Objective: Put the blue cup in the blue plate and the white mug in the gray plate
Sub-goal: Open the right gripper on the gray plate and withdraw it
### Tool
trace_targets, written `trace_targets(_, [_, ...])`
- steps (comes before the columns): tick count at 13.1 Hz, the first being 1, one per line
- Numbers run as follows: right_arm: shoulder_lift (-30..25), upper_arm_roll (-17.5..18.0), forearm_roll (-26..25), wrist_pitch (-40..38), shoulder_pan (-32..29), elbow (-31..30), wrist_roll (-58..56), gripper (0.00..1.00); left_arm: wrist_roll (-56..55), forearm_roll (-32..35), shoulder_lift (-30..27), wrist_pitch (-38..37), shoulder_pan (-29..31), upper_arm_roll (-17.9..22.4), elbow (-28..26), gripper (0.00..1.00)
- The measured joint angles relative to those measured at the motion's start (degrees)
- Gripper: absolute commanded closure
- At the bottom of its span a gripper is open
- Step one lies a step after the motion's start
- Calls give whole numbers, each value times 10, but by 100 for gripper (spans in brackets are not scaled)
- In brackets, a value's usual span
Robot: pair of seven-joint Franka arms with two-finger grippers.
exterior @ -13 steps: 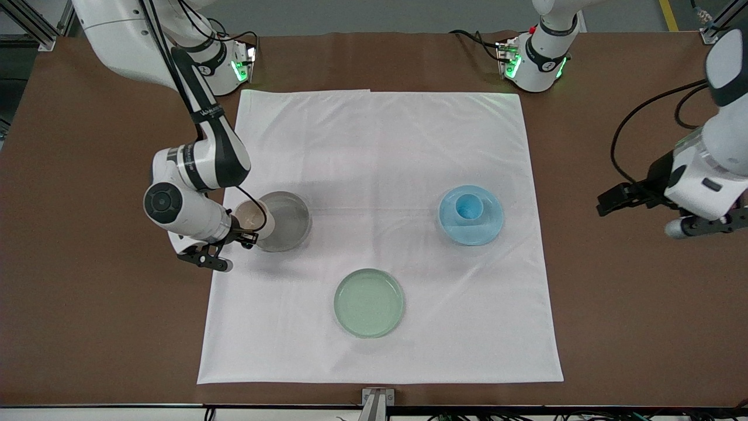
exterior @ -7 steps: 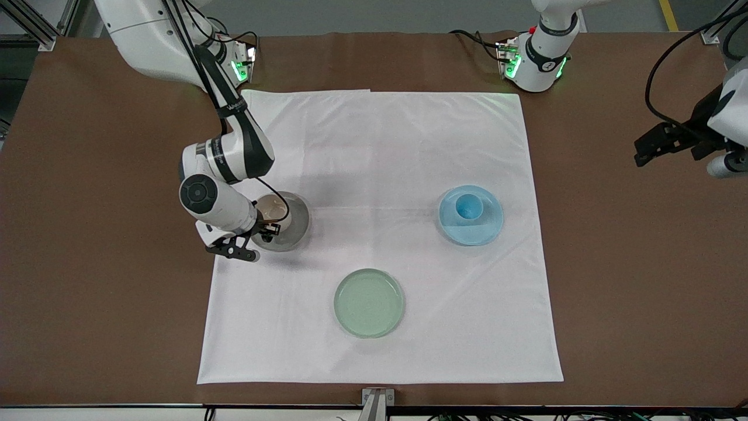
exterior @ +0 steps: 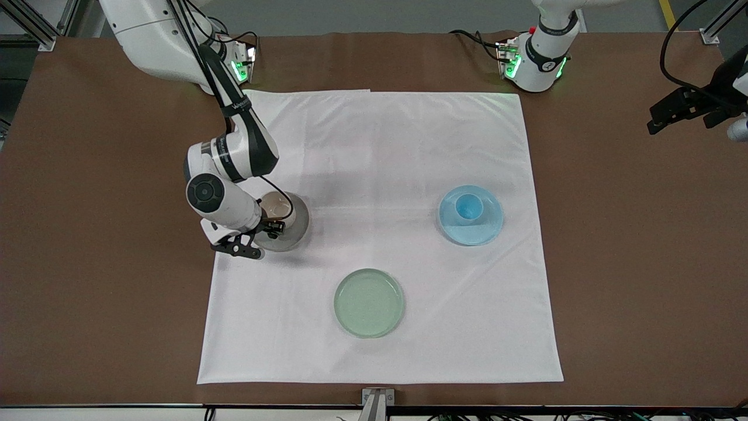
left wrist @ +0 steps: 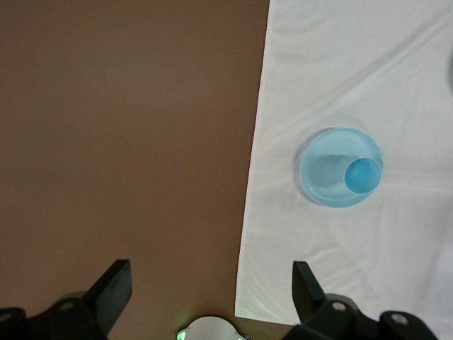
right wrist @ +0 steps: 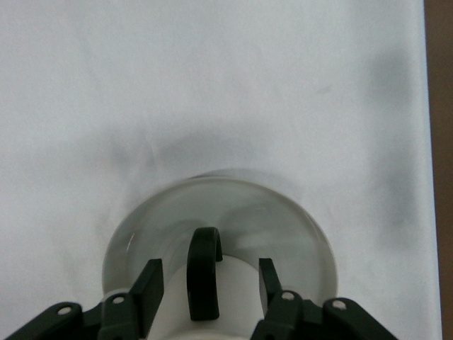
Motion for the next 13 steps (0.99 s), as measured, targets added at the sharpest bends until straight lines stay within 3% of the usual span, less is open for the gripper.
trace_targets(2, [-2, -6, -1, -33, -20, 37, -47, 0, 0, -1, -15, 2, -9, 3, -22, 0])
trace_targets(7, [-26, -13, -26, -227, -153, 162, -224, 0, 0, -2, -28, 3, -22, 0, -34, 0])
trace_targets(11, [-46, -13, -64, -362, -195, 260, -251, 0, 0, -2, -34, 4, -22, -13, -42, 0])
trace_targets(13, [-47, -13, -67, -389, -212, 290, -273, 0, 0, -2, -36, 11, -22, -14, -45, 0])
